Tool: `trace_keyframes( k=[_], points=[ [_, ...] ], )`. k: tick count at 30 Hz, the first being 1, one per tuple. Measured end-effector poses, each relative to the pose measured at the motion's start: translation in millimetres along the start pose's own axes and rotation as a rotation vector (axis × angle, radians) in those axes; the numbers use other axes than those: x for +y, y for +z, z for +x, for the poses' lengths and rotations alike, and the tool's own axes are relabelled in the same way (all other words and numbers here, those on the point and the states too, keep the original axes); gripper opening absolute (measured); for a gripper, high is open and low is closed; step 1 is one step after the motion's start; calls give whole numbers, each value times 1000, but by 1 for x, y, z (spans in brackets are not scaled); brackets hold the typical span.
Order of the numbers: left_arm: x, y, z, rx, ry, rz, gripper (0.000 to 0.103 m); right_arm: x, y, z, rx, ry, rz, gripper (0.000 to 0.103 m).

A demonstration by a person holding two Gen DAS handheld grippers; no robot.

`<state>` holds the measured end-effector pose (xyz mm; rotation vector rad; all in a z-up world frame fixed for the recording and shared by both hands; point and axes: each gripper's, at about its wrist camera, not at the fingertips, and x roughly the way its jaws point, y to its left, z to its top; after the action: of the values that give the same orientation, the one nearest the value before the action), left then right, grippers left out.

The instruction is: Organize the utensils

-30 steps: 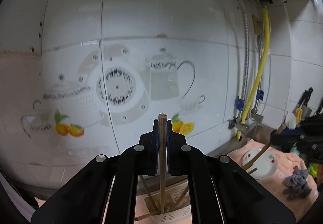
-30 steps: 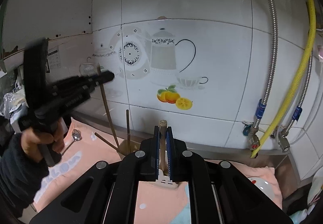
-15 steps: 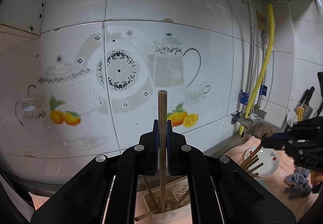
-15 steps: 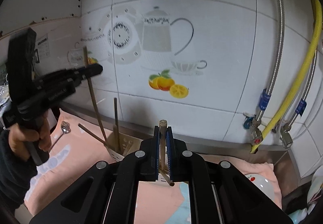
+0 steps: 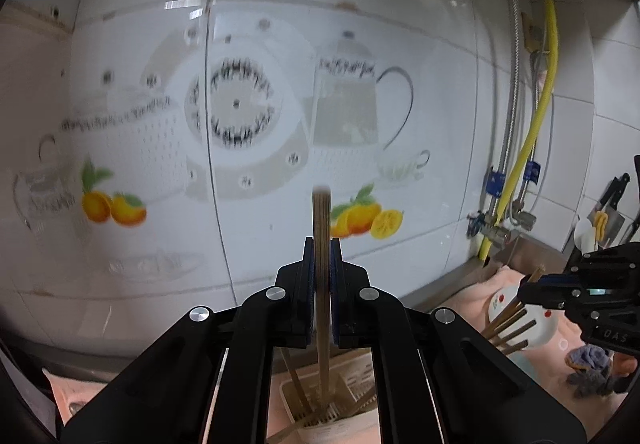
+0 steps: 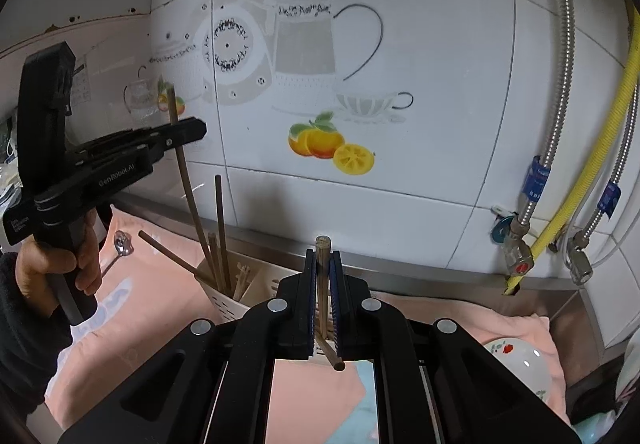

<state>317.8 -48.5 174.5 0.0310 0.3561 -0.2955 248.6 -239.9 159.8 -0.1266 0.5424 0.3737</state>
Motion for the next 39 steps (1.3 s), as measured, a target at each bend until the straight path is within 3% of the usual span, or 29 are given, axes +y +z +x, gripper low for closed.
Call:
trace_keyframes(
  k=[5,6,7,10,28,33,39],
  points=[
    [8,-11,4,33,-3,-24,7,-2,-3,4,11,3,15,7],
    [8,-13,3,37,-2,-23,10,-1,-4,4,10,4,15,8],
    [9,-15,3,43,1,-24,22,0,-4,3,7,2,18,9],
    [10,-20,-4,38,11,-27,40,2,-5,0,1,1,20,16],
    [2,-57,-89,7,52,-12,91,34,-46,-62,-68,-61,-31,63],
    [-4,-76,-114,4,55,-1,98,46,-66,-72,-82,-81,-44,79],
    [-9,-103,-134,26,48,-1,98,56,-94,-81,-87,-87,-23,86]
  ],
)
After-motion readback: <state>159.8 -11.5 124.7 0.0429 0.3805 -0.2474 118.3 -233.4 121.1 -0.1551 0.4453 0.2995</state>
